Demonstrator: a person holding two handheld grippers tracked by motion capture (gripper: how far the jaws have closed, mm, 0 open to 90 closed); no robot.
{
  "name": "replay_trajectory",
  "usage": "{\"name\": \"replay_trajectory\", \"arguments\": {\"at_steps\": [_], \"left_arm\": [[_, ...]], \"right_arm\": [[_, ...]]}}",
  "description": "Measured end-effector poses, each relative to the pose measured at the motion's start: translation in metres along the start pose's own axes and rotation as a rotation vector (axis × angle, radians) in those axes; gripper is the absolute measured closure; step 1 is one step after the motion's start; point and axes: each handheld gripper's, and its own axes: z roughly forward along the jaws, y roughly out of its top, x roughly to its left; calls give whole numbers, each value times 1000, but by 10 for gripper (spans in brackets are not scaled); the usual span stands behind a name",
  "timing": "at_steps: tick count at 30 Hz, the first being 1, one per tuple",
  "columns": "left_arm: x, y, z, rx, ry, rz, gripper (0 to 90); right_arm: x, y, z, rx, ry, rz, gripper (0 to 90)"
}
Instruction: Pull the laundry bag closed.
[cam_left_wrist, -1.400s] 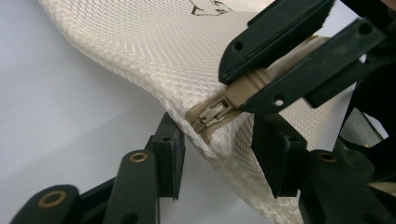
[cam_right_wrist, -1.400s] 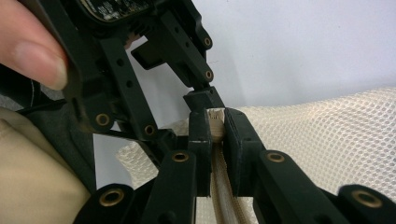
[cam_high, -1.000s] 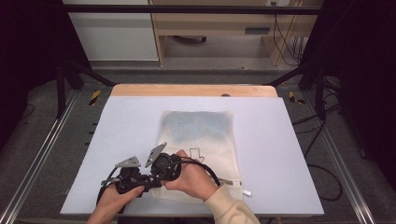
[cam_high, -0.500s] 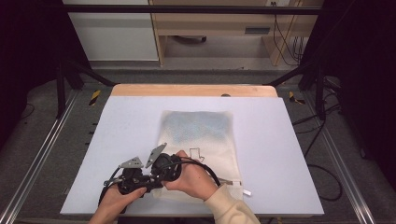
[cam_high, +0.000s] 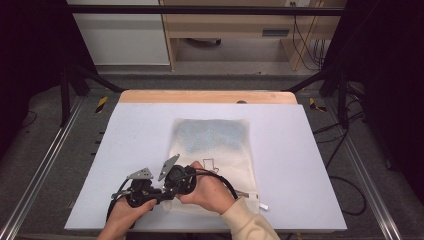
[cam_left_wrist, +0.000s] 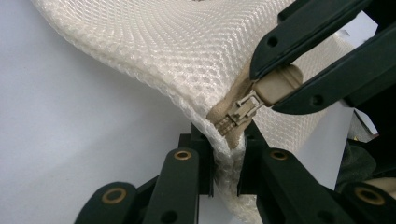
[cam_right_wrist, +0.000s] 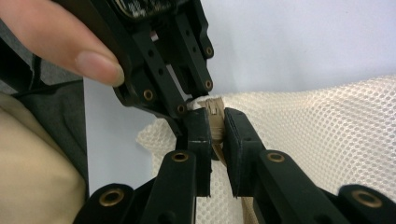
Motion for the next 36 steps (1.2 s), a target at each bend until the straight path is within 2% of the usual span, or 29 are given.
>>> {"name": "replay_trajectory", "arguments": {"at_steps": [2,15,23,36], "left_arm": [[0,0,-1,-2,3,2,812],[-2,1,-1,-5,1,6,822],[-2,1,-2,-13,9,4,823],[-3,1,-2,-12,1,19,820]], "right_arm": [[0,-1,1,5,-1,-13,819],[-2,-5,1,45,6,-21,821],[-4,-10,-1,71,-9,5,821],[-11,-27,-7,81,10,35,821]]}}
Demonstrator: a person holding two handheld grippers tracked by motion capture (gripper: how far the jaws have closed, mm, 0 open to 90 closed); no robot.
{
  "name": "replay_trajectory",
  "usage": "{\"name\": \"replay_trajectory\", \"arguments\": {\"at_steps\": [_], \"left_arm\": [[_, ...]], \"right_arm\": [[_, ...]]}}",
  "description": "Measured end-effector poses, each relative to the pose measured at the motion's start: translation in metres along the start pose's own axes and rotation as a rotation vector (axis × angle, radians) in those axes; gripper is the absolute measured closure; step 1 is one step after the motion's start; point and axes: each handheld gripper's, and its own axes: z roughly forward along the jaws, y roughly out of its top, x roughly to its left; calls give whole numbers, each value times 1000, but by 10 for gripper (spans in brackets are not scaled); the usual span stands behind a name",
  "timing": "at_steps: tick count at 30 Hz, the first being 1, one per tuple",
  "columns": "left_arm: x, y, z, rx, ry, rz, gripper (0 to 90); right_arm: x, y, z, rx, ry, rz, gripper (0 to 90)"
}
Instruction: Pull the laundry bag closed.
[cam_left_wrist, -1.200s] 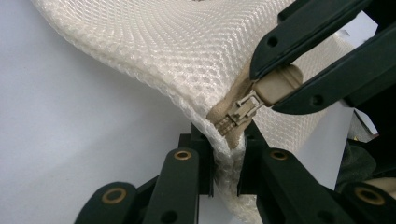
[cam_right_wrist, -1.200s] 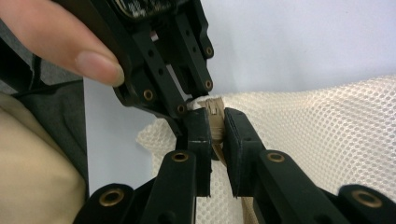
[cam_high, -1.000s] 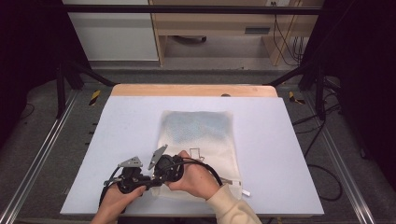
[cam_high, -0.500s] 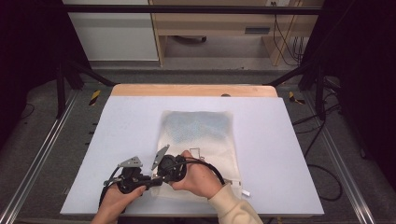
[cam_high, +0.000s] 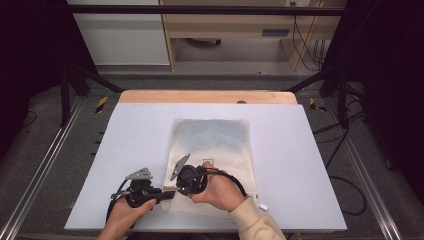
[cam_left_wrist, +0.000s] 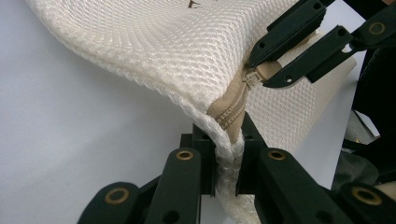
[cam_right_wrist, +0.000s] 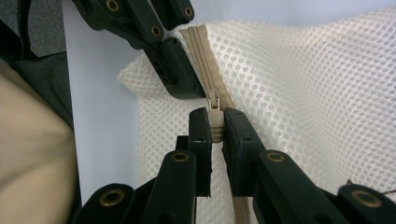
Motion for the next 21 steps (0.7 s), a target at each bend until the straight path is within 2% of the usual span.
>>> {"name": "replay_trajectory", "arguments": {"at_steps": [12,21], "left_arm": [[-4,1,1,3,-2,20,820],[-6,0,3,10,1,35,819]], "right_arm": [[-1,-11,-5,-7,-1,26,820],[0,-13,-7,-1,-4,15,820]]}}
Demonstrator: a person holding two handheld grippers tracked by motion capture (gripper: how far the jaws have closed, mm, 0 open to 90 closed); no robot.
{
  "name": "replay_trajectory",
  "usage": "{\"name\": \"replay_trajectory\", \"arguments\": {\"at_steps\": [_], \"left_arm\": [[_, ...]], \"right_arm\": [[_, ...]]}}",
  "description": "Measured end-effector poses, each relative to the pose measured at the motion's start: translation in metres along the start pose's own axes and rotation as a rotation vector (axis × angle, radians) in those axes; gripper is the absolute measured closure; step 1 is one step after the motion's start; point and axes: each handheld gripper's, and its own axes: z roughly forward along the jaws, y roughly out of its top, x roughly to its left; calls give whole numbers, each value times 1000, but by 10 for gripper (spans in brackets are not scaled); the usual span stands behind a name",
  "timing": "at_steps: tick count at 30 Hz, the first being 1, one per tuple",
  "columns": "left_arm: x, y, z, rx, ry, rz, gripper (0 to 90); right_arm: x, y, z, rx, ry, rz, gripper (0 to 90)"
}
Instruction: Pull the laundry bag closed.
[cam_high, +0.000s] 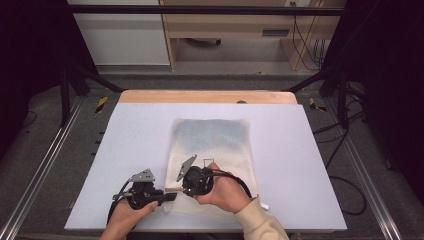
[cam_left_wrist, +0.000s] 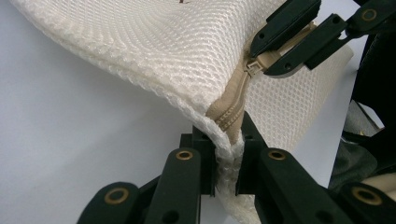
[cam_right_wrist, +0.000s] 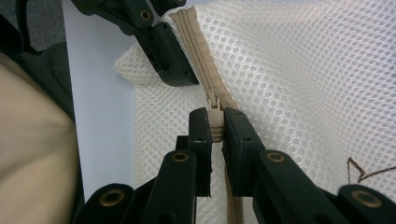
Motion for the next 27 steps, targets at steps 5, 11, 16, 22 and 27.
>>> {"name": "replay_trajectory", "arguments": {"at_steps": [5,11,16,22,27], "left_arm": [[-1,1,0,-5,3,1,819],[-1,0,0,-5,3,0,819],[-1,0,0,-2,-1,-1,818],[-1,0,0,-4,-2,4,817],[-2,0,0,-6,-1,2,817]], "right_arm": [[-1,-3,-3,-2,-5,7,820],[-4,-10,-5,-1,-12,25,820],[-4,-12,-7,-2,-16,31,820],[-4,-13,-10,-6,-15,25,820],[-7,-21,-14,-6,-25,47,820]]}}
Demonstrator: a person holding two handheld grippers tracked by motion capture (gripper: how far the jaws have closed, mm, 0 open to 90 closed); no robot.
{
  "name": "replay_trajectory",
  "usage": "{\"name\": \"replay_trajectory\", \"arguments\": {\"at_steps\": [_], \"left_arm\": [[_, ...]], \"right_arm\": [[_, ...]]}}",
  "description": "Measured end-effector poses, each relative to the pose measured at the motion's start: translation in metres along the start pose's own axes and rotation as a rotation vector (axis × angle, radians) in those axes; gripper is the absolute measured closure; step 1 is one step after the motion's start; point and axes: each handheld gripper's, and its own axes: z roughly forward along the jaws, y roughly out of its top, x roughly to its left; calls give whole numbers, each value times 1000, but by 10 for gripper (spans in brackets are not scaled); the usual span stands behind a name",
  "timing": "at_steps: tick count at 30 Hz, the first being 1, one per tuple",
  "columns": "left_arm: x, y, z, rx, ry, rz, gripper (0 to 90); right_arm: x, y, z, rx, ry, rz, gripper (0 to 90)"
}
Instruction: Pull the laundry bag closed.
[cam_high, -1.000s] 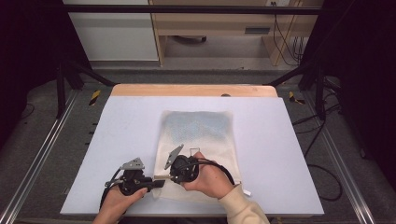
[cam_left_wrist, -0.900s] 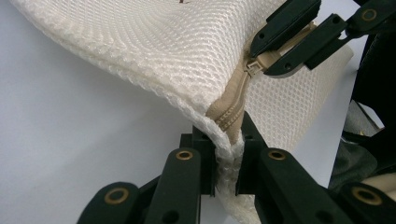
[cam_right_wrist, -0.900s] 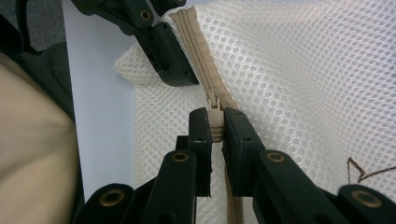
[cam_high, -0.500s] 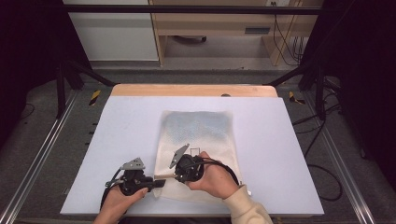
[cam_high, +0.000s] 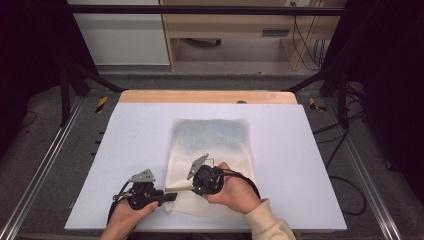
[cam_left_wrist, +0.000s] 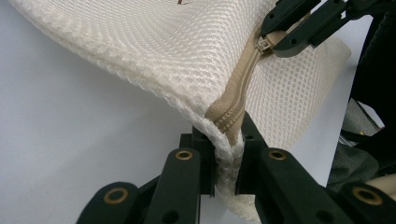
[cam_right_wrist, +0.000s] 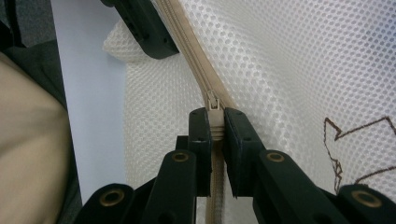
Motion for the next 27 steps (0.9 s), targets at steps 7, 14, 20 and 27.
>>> {"name": "replay_trajectory", "arguments": {"at_steps": [7,14,20,27], "left_arm": [[1,0,-1,-4,-1,-2,817],[1,0,0,-7,4,0,817],[1,0,1,-8,0,-3,817],[-1,0,1,-7,7,11,816]], "right_arm": [[-2,-4,-5,-11,-6,13,820],[-2,-8,-7,-12,-9,22,820],[-3,-10,-8,-20,-11,25,820],[-3,-12,-10,-18,-10,24,820]]}}
